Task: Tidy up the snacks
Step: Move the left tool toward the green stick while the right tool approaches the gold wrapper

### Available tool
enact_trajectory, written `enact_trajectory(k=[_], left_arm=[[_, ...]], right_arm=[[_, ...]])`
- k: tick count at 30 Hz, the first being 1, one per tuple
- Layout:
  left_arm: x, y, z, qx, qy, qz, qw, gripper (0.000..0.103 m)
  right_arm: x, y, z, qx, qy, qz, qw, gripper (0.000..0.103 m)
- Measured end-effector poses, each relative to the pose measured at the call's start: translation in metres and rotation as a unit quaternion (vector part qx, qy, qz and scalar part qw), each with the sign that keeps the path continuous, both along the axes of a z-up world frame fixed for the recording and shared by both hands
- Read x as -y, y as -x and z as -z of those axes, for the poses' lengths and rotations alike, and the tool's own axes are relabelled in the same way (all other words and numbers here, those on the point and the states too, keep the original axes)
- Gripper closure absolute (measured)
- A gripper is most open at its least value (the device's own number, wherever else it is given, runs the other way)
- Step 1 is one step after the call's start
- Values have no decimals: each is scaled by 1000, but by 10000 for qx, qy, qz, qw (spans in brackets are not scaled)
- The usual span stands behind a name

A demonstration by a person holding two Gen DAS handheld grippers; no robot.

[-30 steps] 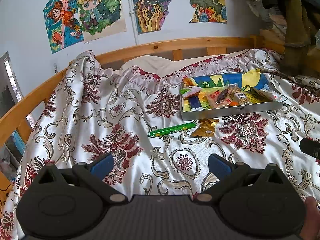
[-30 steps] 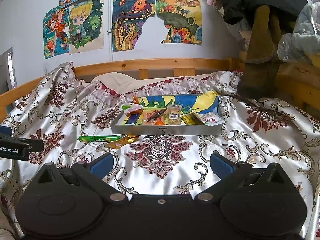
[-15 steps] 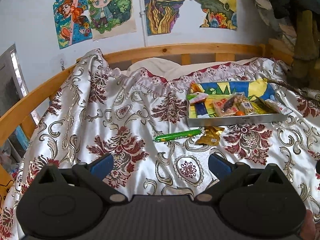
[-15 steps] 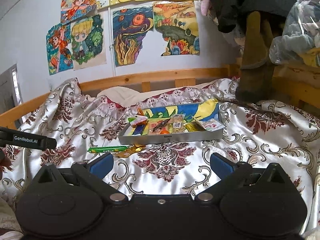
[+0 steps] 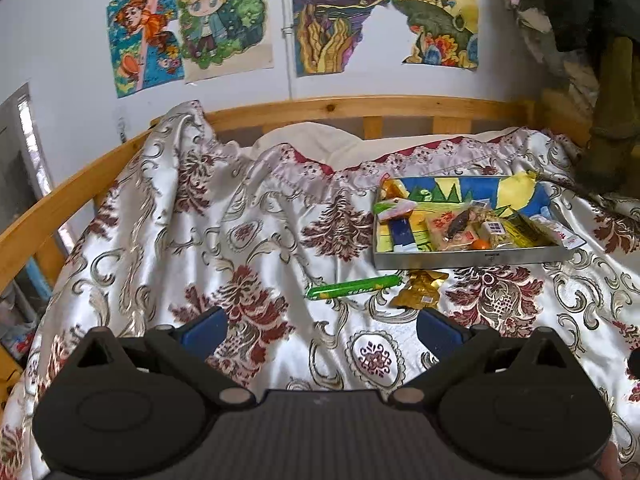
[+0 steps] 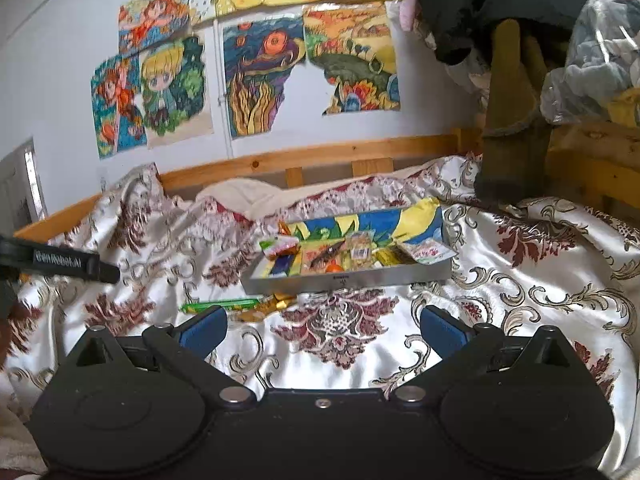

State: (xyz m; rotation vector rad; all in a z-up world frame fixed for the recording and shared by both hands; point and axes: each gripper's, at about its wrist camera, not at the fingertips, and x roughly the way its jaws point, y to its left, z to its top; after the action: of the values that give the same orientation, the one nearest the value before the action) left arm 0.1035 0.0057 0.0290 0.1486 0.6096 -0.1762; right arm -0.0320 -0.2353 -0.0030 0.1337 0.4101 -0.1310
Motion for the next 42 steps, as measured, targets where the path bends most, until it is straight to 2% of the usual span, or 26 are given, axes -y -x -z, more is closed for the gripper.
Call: enact_trajectory(k=[4, 8, 10, 13, 15, 22, 26, 28, 32, 35, 36, 37, 39, 42], left_arm=[[-4, -15, 4, -59, 66, 138, 9999, 0], [-7, -39, 12, -89, -29, 119, 9999, 0], [-10, -52, 19, -113, 77, 226, 9997, 0], [-13, -78, 30, -275, 285, 426, 9983, 0], [-11, -95, 37, -216, 218, 520, 9982, 0], [-2, -138, 72, 29, -214, 1185, 9927, 0], [-5, -150, 85, 34, -47, 1770, 9842, 0], [-4, -153, 88, 121, -99, 2052, 9786, 0], [-2, -168, 95, 180, -237, 2269, 9735, 0], [-1, -187, 104, 32, -173, 2287, 9733, 2], [-2, -193, 106, -75, -124, 2336, 9722, 7], [-1, -198, 109, -185, -81, 2398, 9706, 14], [0, -208, 116, -464, 38, 2573, 9652, 19], [2, -214, 127, -650, 58, 2770, 9587, 21]], right_arm=[[-7, -14, 4, -119, 94, -282, 9995, 1], [-17, -37, 10, -272, 319, -554, 9976, 1], [-20, -49, 15, -307, 417, -631, 9967, 1], [-21, -71, 22, -450, 254, -686, 9963, 1], [-21, -87, 27, -491, 170, -712, 9961, 1], [-32, -148, 51, -656, 429, -847, 9933, 1], [-30, -189, 56, -917, -75, -1238, 9880, 2], [-29, -207, 58, -954, -181, -1254, 9873, 2], [-22, -245, 68, -1228, -478, -1143, 9847, 5], [-19, -268, 80, -1489, -730, -1066, 9804, 10], [-19, -275, 84, -1567, -772, -1054, 9790, 12], [-20, -280, 88, -1636, -818, -1057, 9774, 13], [-22, -287, 97, -1734, -900, -1034, 9753, 21], [-25, -295, 107, -1840, -983, -1049, 9724, 25]])
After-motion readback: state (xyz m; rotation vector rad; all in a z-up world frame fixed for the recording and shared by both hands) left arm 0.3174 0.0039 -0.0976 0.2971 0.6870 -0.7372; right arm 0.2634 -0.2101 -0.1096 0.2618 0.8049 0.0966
